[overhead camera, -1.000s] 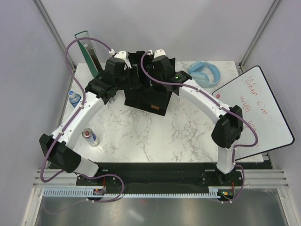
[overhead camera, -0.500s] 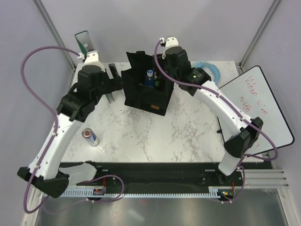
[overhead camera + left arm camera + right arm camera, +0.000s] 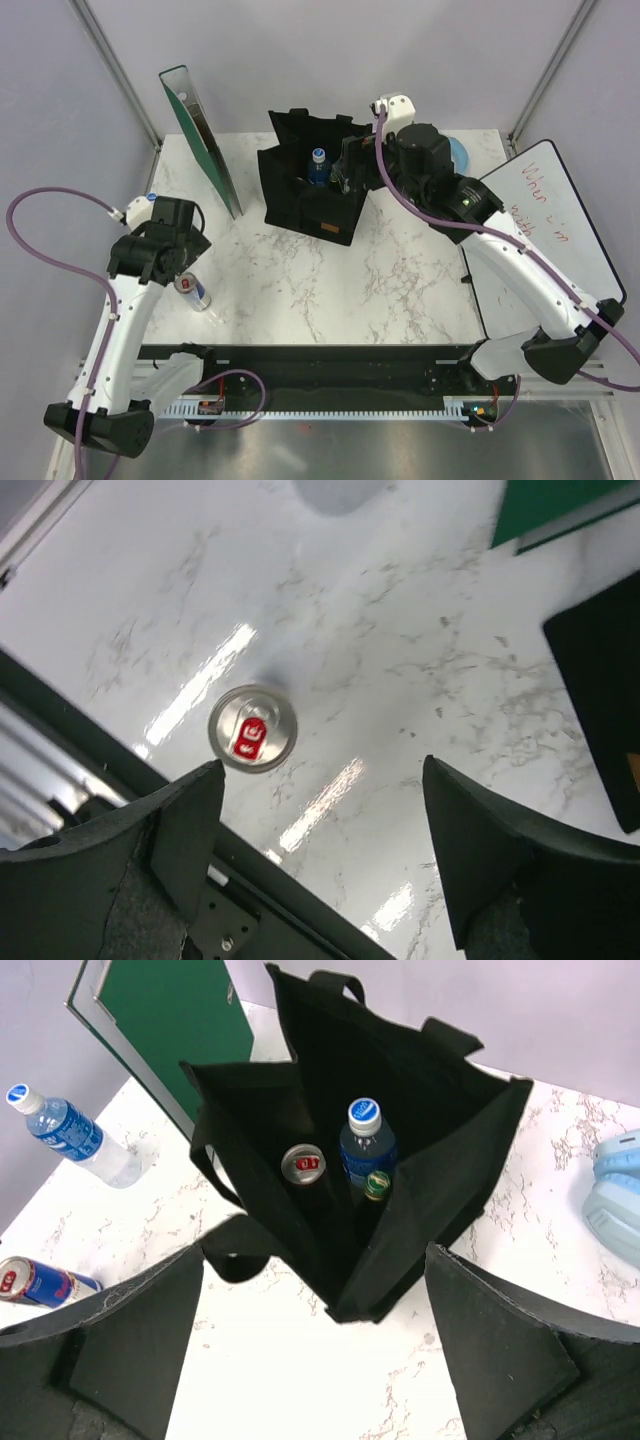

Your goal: Place the beverage into the canvas bag

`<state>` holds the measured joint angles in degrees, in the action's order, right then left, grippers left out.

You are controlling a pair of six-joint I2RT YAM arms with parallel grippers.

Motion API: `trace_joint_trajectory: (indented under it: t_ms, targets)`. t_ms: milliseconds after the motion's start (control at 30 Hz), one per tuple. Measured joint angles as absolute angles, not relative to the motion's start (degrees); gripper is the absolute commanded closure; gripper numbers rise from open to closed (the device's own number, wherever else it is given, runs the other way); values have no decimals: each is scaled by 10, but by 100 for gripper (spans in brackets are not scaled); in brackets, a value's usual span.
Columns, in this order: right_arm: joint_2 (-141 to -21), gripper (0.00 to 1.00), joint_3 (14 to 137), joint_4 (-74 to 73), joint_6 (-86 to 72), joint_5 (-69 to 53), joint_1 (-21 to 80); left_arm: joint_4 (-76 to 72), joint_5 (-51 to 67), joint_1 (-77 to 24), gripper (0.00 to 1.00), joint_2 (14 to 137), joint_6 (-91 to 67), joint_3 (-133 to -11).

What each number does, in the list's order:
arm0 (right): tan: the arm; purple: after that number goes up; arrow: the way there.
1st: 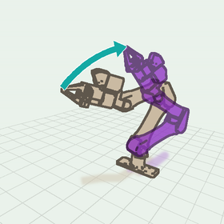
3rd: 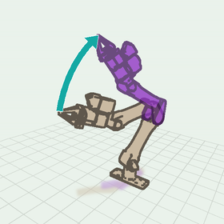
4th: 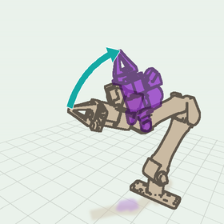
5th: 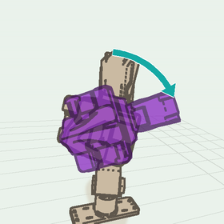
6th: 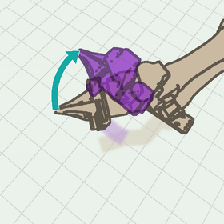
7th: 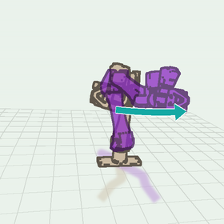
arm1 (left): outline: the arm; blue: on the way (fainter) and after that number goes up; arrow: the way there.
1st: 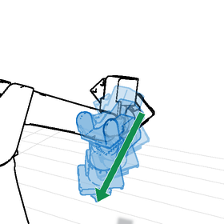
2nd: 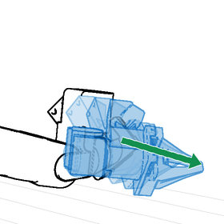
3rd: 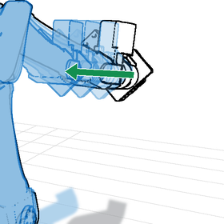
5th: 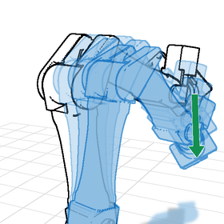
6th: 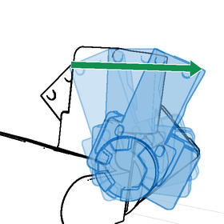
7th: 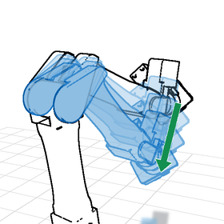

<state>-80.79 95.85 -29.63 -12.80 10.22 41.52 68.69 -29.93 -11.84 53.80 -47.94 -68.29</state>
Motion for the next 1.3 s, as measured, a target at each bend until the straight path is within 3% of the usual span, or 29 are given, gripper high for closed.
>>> trace_joint_trajectory:
  t_ms: [300, 533, 733, 867, 1133, 1300]
  targets:
    - [-750, 2, 887, -278, -133, 91, 415, 753, -292, -4, 10, 639, -613, -682]
    - [-724, 2, 880, -272, -133, 89, 415, 735, -238, 67, 8, 630, -618, -591]
    - [-717, 2, 877, -263, -133, 85, 415, 668, -215, 69, 5, 643, -622, -576]
    - [-717, 2, 872, -261, -135, 78, 415, 634, -203, 69, 13, 652, -622, -569]
    - [-723, 2, 871, -260, -135, 76, 415, 674, -220, 70, 17, 622, -622, -570]
    - [-730, 2, 871, -255, -135, 73, 415, 722, -224, 70, 8, 590, -625, -570]
